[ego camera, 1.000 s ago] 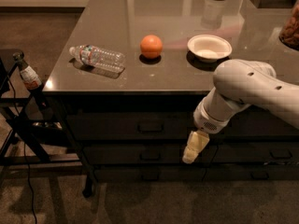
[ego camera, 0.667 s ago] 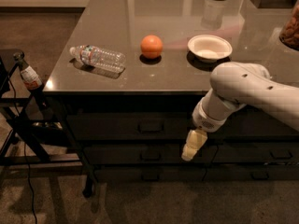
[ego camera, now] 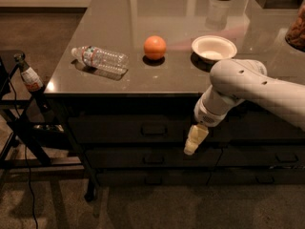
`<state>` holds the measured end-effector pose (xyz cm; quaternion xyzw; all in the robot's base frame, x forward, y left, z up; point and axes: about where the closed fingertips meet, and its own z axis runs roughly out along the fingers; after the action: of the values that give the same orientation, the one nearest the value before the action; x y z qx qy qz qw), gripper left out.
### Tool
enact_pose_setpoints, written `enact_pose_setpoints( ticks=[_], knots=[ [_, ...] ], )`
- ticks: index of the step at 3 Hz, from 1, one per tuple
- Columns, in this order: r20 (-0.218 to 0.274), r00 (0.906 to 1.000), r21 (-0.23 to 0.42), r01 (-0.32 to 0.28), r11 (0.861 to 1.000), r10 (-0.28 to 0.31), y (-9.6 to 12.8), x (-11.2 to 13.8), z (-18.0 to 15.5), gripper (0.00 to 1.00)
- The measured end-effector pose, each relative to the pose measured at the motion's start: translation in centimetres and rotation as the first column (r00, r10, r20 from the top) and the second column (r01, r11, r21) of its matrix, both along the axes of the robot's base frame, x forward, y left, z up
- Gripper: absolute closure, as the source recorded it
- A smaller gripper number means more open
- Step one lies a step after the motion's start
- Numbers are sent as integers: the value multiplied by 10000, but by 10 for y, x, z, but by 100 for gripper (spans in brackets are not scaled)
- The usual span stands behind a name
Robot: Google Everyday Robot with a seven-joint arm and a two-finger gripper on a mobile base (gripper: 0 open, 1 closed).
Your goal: Open top drawer
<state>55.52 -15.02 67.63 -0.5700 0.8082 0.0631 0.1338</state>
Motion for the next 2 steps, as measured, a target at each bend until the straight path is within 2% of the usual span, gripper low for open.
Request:
enact_pose_setpoints(
  ticks=[1, 2],
  knots=[
    [1, 10000, -9, -1, 10000, 1, 0, -2, -1, 0],
    [-274, 9994, -261, -203, 9995, 196, 1, -9, -22, 0]
  ],
)
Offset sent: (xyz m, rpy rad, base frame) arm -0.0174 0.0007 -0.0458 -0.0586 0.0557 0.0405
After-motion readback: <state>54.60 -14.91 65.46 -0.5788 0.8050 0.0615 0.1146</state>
